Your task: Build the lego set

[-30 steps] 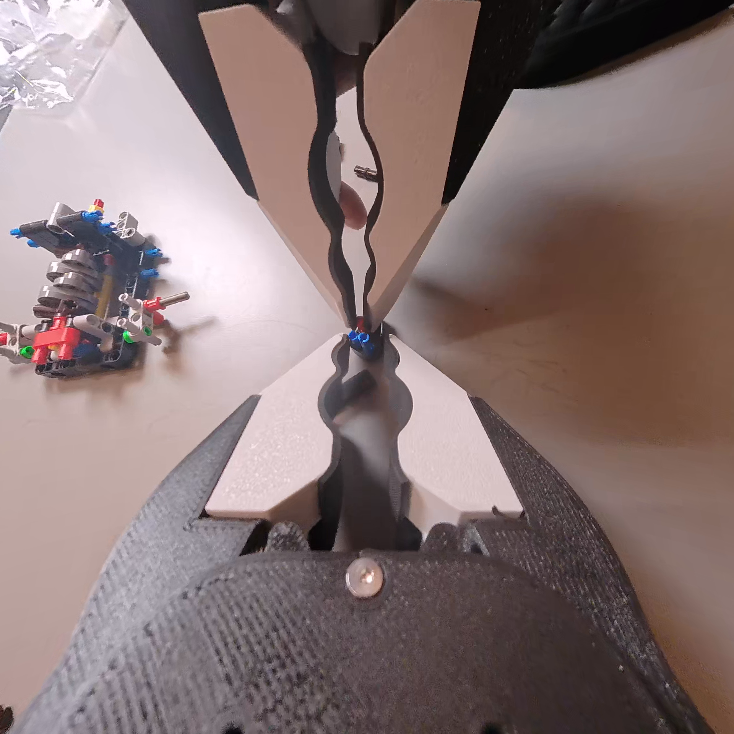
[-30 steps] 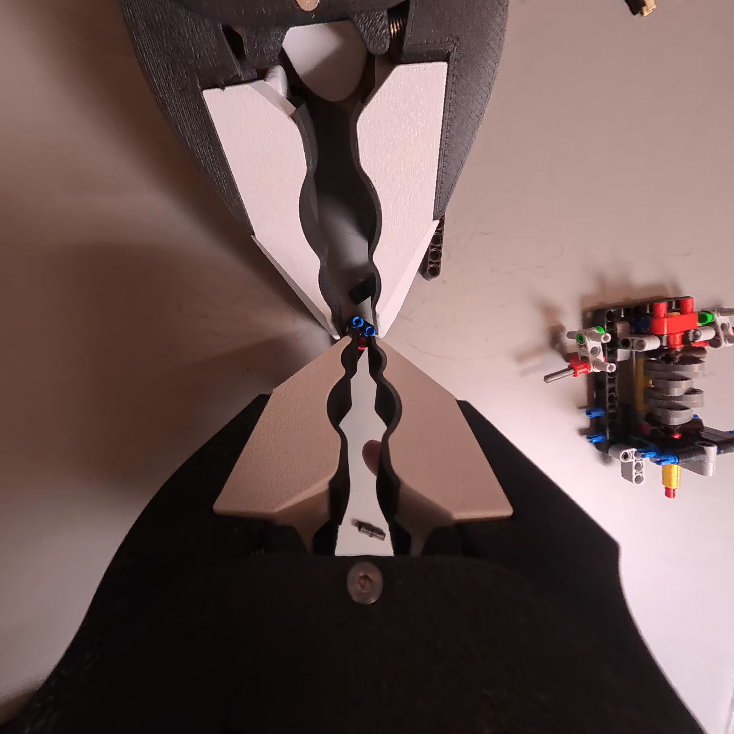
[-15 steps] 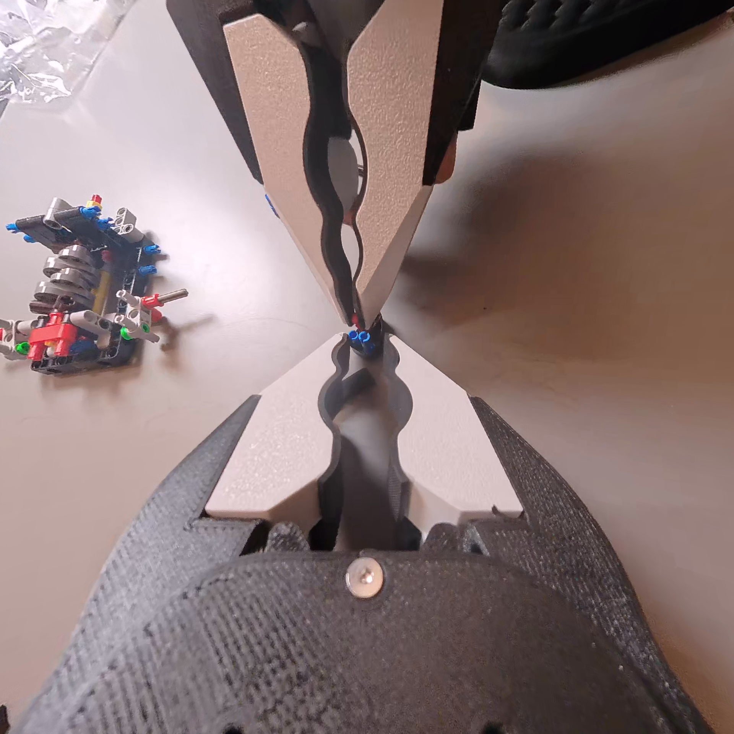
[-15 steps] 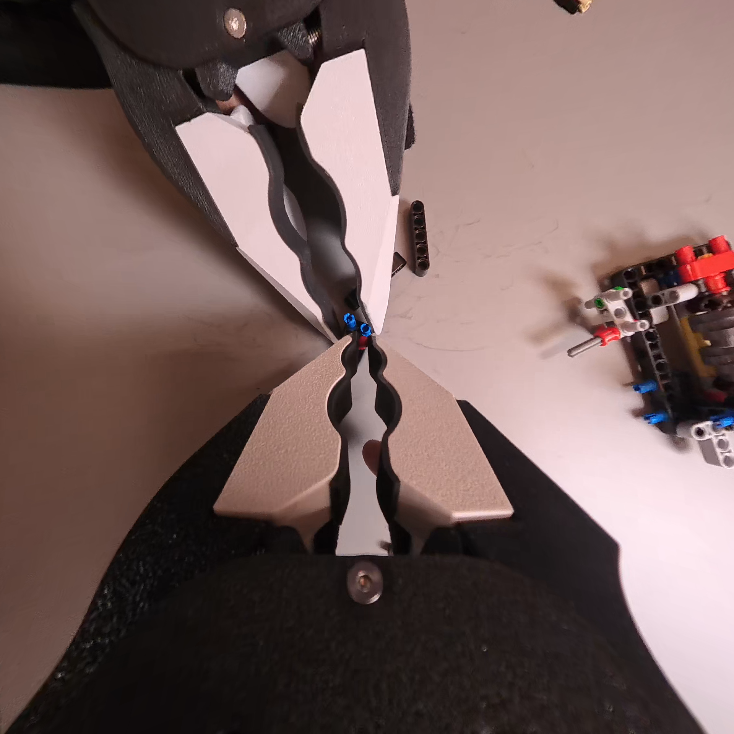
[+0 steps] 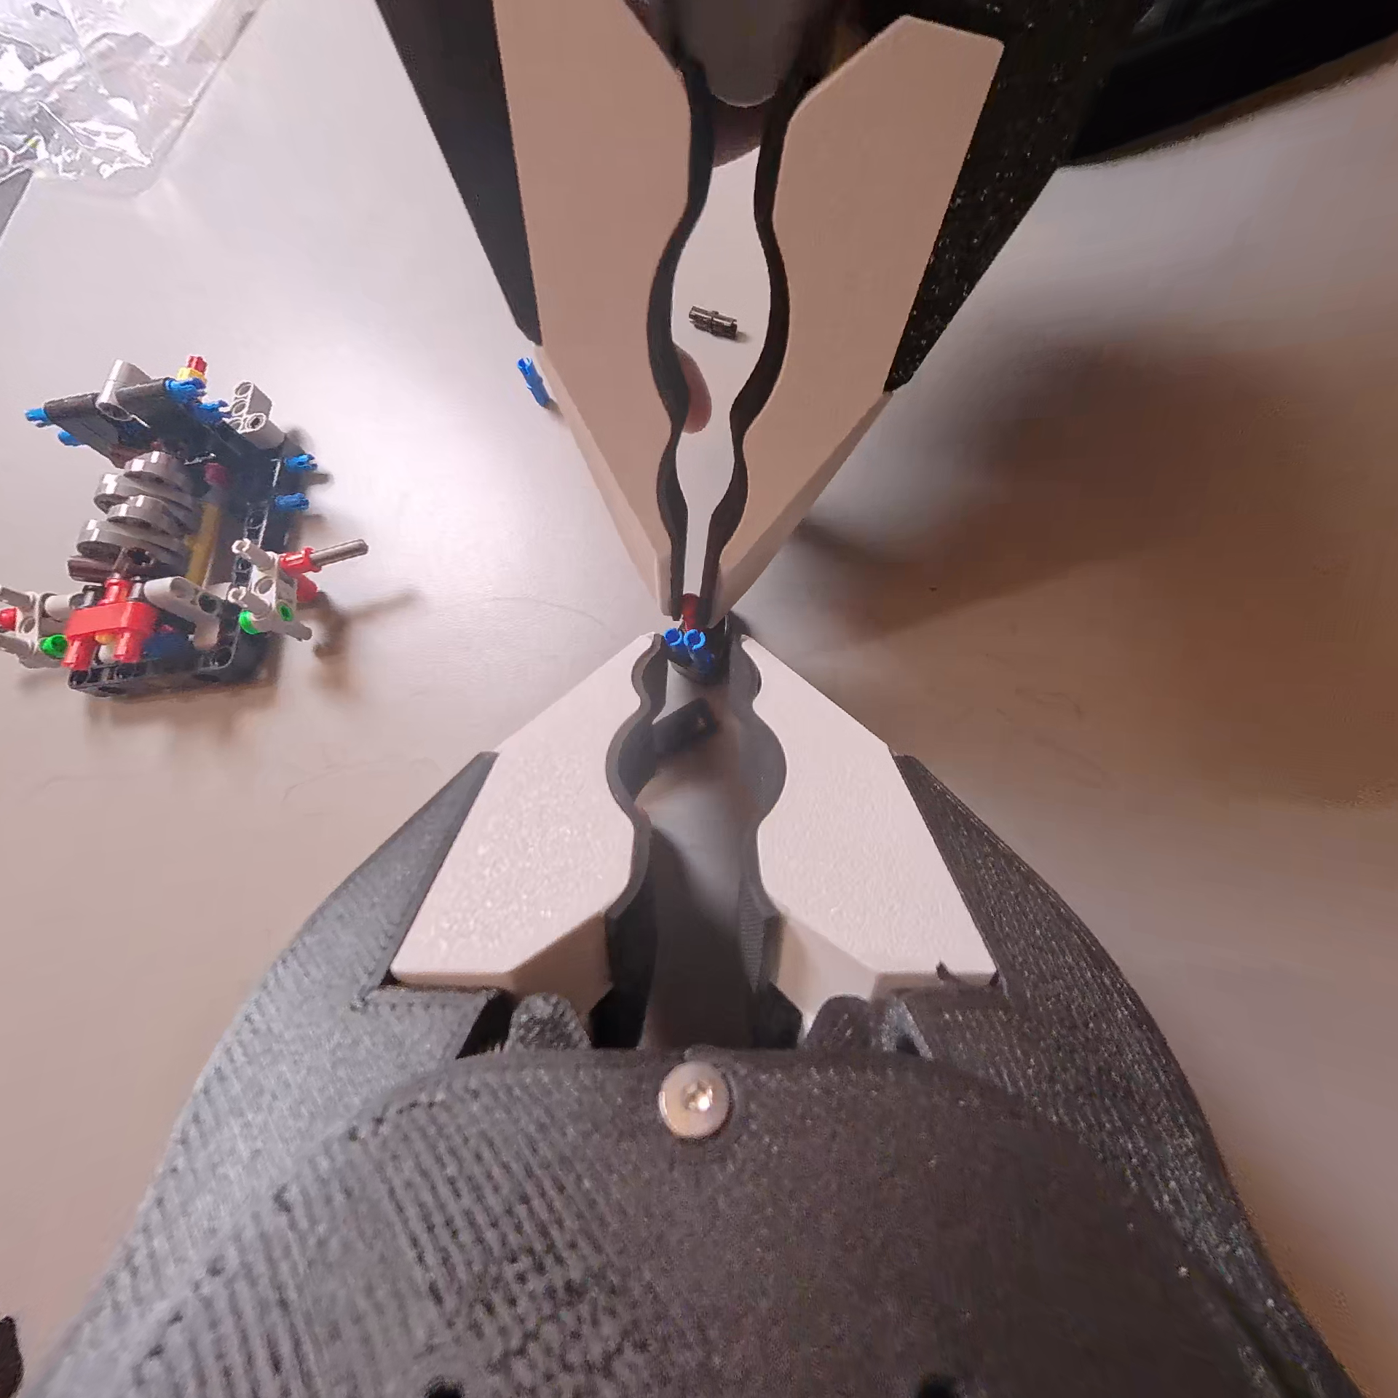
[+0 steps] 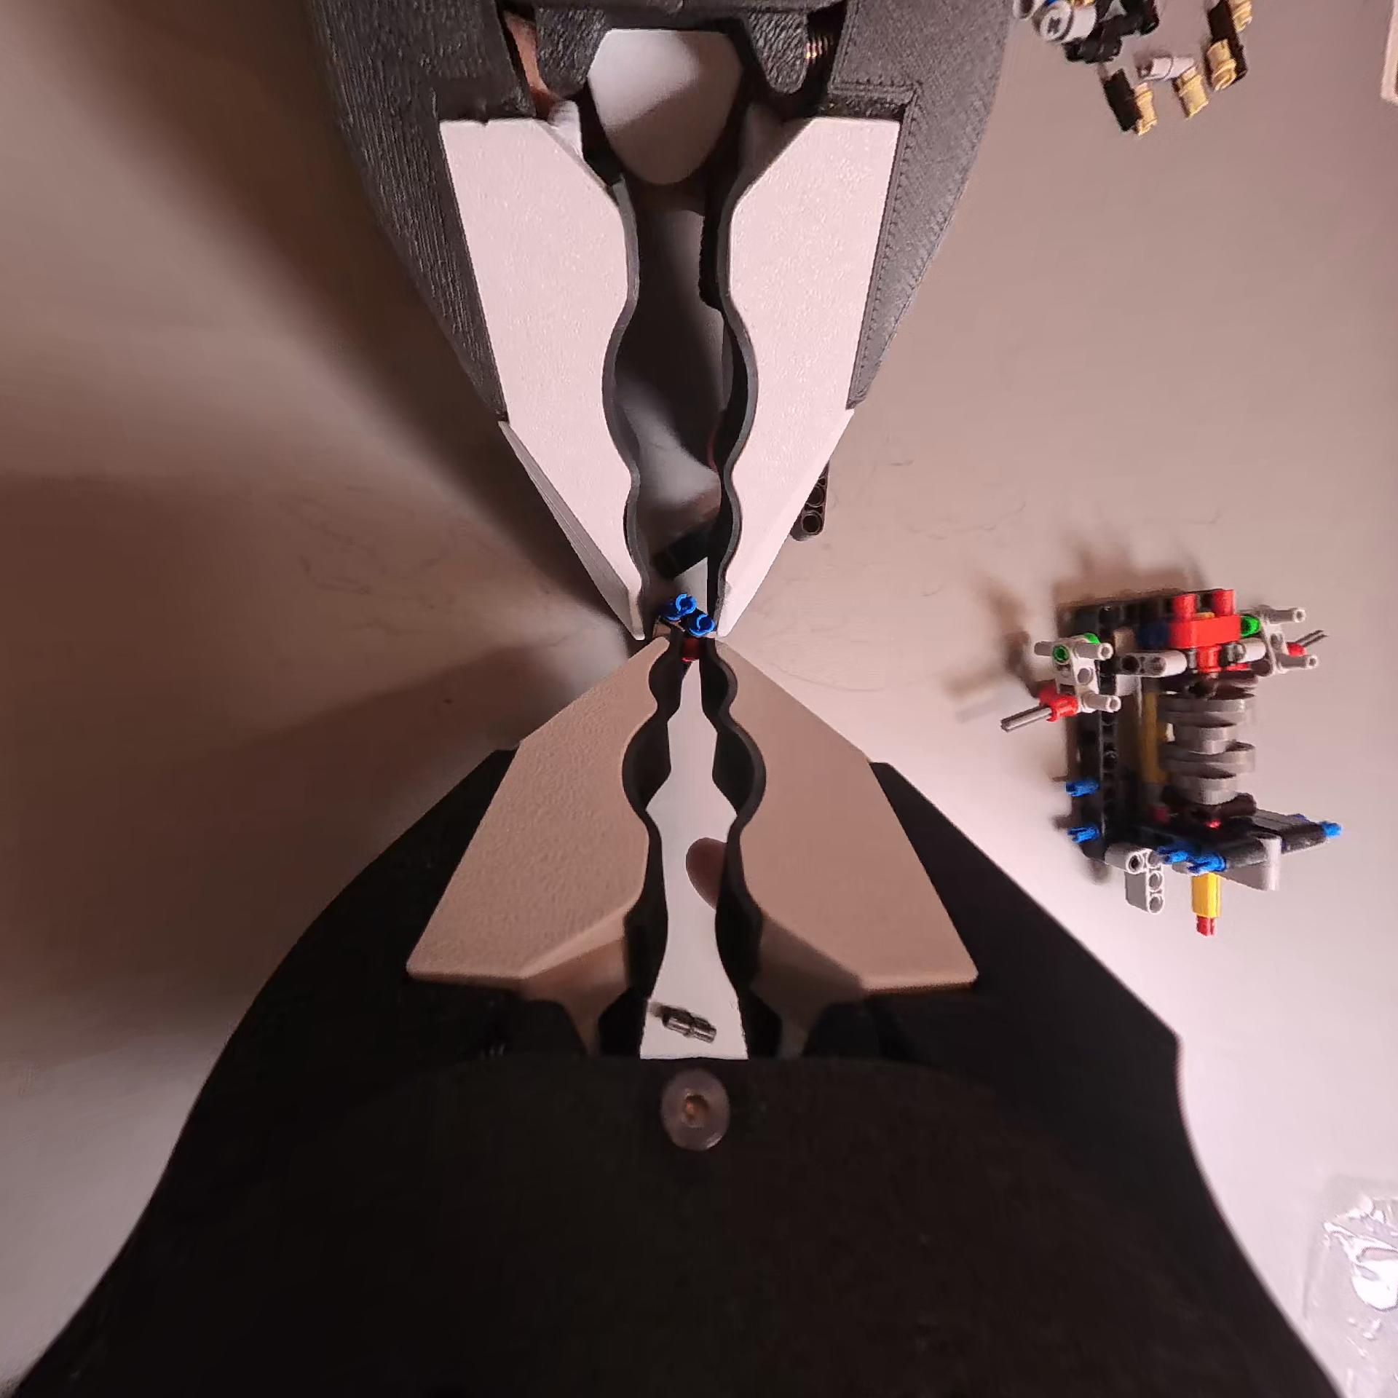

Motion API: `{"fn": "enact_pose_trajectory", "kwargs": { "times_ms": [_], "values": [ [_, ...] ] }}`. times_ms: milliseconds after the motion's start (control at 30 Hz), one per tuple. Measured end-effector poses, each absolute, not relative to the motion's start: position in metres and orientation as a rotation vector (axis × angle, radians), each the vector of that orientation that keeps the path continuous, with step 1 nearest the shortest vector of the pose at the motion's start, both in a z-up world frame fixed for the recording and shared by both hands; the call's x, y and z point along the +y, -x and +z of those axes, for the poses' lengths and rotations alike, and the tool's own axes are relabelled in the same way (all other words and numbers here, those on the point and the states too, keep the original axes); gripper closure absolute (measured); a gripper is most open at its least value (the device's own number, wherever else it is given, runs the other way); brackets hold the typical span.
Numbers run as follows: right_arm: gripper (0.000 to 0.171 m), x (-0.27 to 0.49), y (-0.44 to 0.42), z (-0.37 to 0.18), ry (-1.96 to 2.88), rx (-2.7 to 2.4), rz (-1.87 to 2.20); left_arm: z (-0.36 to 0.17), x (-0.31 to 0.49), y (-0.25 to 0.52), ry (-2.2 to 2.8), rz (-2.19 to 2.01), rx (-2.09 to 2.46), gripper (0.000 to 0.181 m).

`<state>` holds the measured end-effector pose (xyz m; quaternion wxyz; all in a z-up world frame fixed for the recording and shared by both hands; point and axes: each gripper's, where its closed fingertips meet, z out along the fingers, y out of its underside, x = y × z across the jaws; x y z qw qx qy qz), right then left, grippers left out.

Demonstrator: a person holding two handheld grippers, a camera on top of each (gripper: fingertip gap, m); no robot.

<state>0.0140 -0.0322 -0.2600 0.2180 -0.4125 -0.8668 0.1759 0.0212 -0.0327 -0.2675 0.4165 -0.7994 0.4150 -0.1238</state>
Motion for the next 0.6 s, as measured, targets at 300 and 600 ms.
{"fn": "enact_pose_trajectory", "kwargs": {
  "times_ms": [300,600],
  "values": [
    [0.169,-0.0341,-0.0151,-0.2623,1.111,-2.47,0.463,-0.2678,-0.0321,-0.0205,2.008,-0.296,1.037,0.167],
    [0.17,-0.0321,-0.0139,-0.2666,1.302,-2.488,0.646,-0.2678,-0.0316,-0.0197,2.003,-0.292,1.041,0.167]
  ]
}}
